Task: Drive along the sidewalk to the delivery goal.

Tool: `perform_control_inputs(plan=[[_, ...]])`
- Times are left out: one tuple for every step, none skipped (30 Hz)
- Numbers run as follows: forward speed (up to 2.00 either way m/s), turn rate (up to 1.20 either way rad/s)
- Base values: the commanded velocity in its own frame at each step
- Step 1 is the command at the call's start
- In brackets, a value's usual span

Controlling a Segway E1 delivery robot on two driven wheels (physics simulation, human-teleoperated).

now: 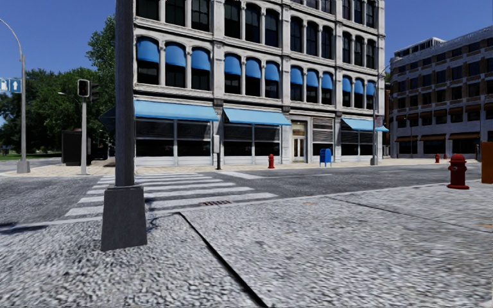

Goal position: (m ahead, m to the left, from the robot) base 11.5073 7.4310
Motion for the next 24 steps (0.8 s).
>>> perform_control_inputs(plan=[[2.00,0.00],[2.00,0.00],[2.00,0.00],[2.00,0.00],[2.00,0.00],[2.00,0.00],[2.00,0.00],[2.00,0.00],[2.00,0.00],[2.00,0.00],[2.00,0.00],[2.00,0.00],[2.00,0.04],[2.00,0.08],[2.00,0.09],[2.00,0.09],[2.00,0.13],[2.00,0.21],[2.00,0.32],[2.00,0.35],[2.00,0.35],[2.00,0.35],[2.00,0.36],[1.92,0.36]])
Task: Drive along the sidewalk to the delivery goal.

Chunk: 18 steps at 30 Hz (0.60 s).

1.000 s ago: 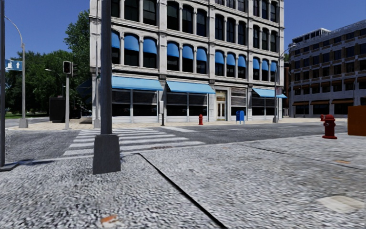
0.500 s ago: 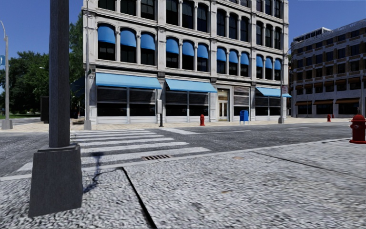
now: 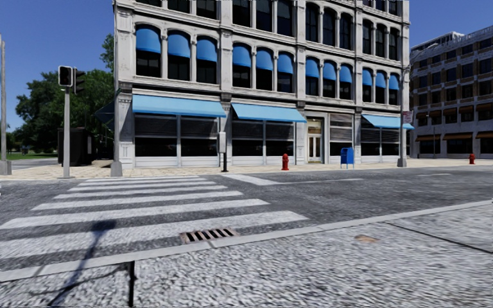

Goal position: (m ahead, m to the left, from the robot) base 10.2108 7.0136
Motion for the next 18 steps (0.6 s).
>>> perform_control_inputs(plan=[[1.92,0.36],[1.76,0.36],[1.62,0.36],[1.54,0.36],[1.45,0.37],[1.45,0.37],[1.37,0.38],[1.36,0.38],[1.35,0.38],[1.35,0.38],[1.35,0.38],[1.35,0.38],[1.35,0.38],[1.35,0.39],[1.35,0.39],[1.35,0.39],[1.35,0.39],[1.35,0.39]])
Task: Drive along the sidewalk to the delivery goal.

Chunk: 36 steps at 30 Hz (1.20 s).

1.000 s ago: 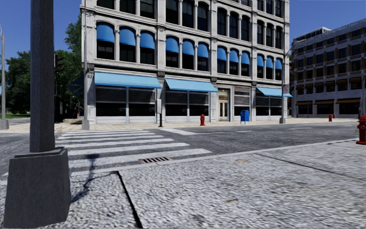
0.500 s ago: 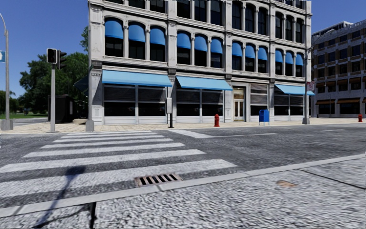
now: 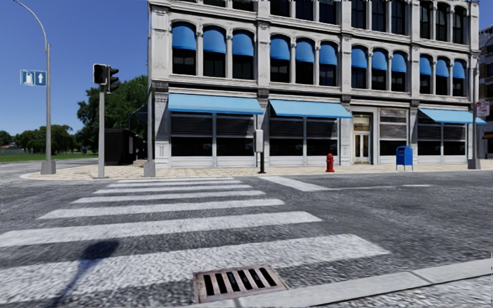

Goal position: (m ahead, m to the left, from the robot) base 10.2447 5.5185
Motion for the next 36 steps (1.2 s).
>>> perform_control_inputs(plan=[[1.35,0.39],[1.35,0.39],[1.35,0.39],[1.35,0.39],[1.35,0.39],[1.35,0.39],[1.35,0.39],[1.35,0.39],[1.35,0.39],[1.35,0.39],[1.35,0.39],[1.35,0.39],[1.35,0.39],[1.35,0.39],[1.35,0.39],[1.35,0.39],[1.35,0.39],[1.35,0.39],[1.35,0.39],[1.35,0.39],[1.35,0.39],[1.35,0.39],[1.35,0.39],[1.35,0.39],[1.35,0.39],[1.35,0.39],[1.35,0.39],[1.35,0.39],[1.35,0.39],[1.35,0.26],[1.35,0.26],[1.35,0.08],[1.35,0.00],[1.35,0.00],[1.35,0.00],[1.35,0.00]])
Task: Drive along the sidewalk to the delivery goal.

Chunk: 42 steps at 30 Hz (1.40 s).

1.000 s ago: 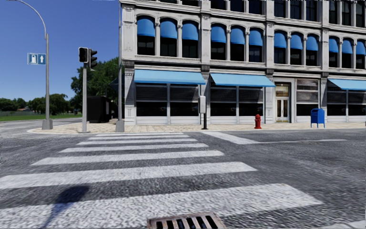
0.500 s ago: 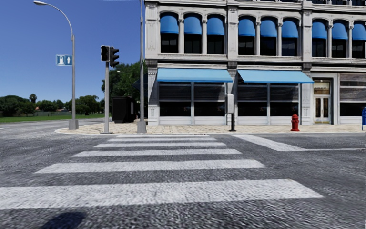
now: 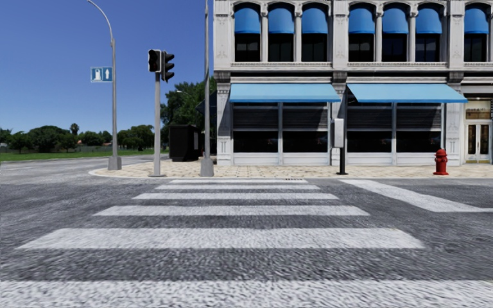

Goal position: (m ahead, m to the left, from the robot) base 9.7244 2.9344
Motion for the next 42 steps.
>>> perform_control_inputs(plan=[[1.35,0.00],[1.35,0.00],[1.35,0.00],[1.35,0.00],[1.40,0.00],[1.68,0.00],[1.68,0.00],[2.00,0.00],[2.00,0.00],[2.00,0.00],[2.00,0.00],[2.00,0.00],[2.00,0.00],[2.00,0.00],[2.00,0.00],[2.00,0.00],[2.00,0.00],[2.00,0.00],[2.00,0.00],[2.00,0.00],[2.00,0.00],[2.00,0.00],[2.00,0.00],[2.00,0.00],[2.00,0.00],[2.00,0.00],[2.00,0.00],[2.00,0.00],[2.00,0.00],[2.00,0.00],[2.00,0.00],[2.00,0.00],[2.00,0.00],[2.00,0.00],[2.00,0.00],[2.00,0.00],[2.00,0.00],[2.00,0.00],[2.00,0.00],[2.00,0.00],[2.00,0.00],[2.00,0.00]])
